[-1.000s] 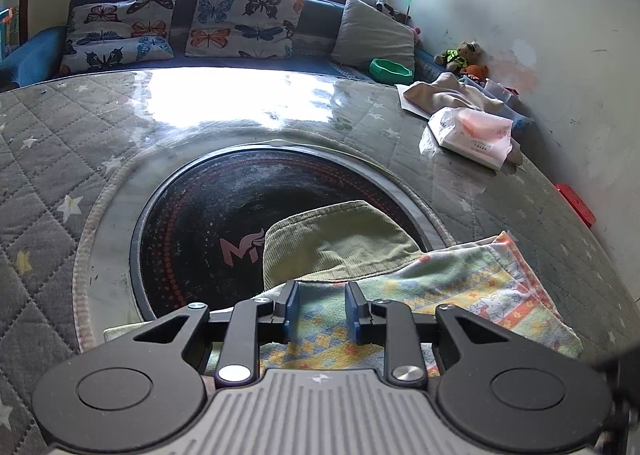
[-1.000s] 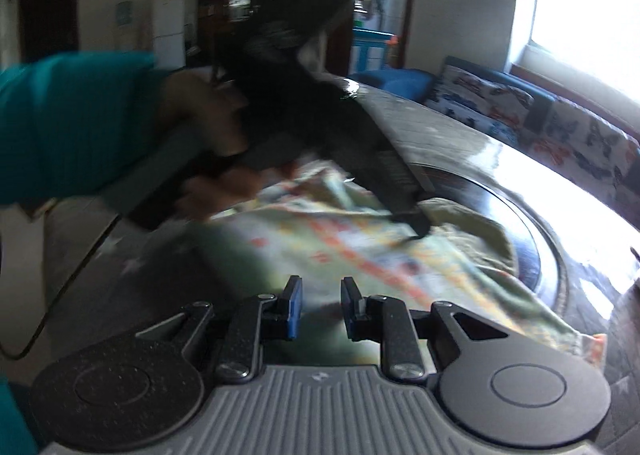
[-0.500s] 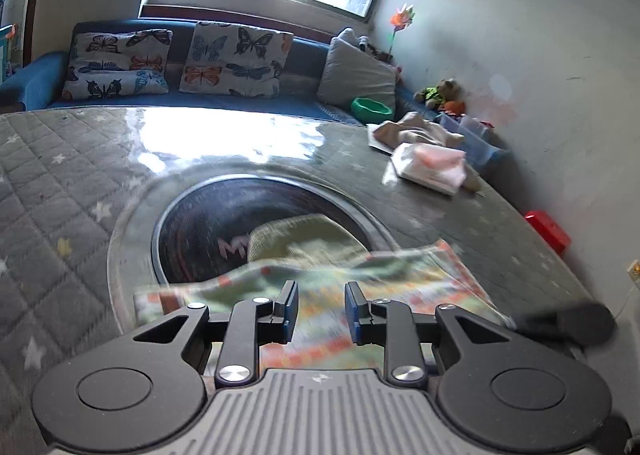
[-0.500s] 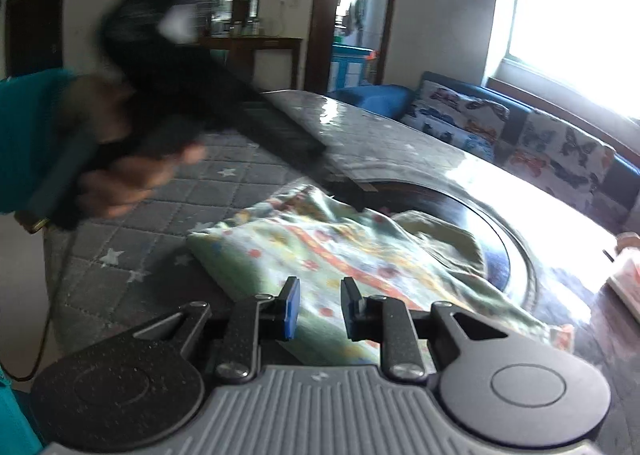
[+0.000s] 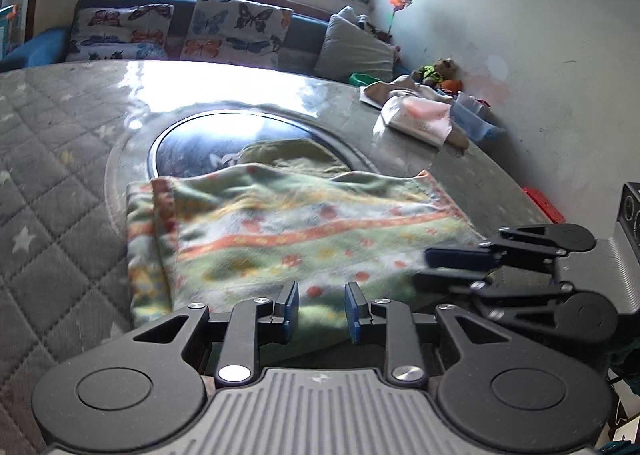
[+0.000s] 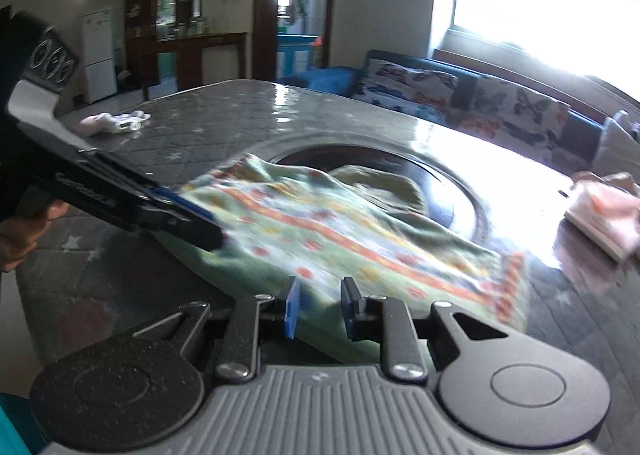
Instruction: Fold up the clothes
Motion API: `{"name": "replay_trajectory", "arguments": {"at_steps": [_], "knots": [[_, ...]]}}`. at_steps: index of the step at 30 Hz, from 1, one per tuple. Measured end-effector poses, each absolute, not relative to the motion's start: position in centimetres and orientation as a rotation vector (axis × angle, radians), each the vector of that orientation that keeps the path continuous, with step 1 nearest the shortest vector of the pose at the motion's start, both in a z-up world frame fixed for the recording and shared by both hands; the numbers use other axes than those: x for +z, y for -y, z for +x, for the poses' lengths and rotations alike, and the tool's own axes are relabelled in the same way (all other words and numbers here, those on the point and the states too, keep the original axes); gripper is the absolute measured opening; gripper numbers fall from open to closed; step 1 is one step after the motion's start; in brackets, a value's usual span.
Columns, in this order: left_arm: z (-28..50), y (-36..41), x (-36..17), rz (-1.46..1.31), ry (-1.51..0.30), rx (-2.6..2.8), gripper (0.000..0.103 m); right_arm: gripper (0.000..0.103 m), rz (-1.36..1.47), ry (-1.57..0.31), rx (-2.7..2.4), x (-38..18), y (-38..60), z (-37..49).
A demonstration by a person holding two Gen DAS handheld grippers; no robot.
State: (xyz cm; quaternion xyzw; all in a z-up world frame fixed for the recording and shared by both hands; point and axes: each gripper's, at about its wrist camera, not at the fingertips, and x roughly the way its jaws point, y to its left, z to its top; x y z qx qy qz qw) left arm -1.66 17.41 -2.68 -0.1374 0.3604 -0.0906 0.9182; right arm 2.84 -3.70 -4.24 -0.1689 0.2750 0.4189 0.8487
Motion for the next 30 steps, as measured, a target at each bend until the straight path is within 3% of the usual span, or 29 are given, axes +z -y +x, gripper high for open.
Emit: {"name": "replay_trajectory", "arguments": {"at_steps": [12,19,30], "knots": [[-2.8,-19.0,-2.5,-0.323,-0.747,-0.157,0.028,0.021,-0.321,-0.626,0.726,-4.3,9.2,4.4],[-0.7,-19.4,-0.4,-0.301,-0.692,-0.137,0.028,0.024,-0.288,-0.578,0.742,-3.0,7.7,6.7],[3.7,-22.9,-3.2,-0.33,-0.771,-0.007,0.028,0.024,-0.219,-0.653,0.652,-4.9,7.3,11.5]]}}
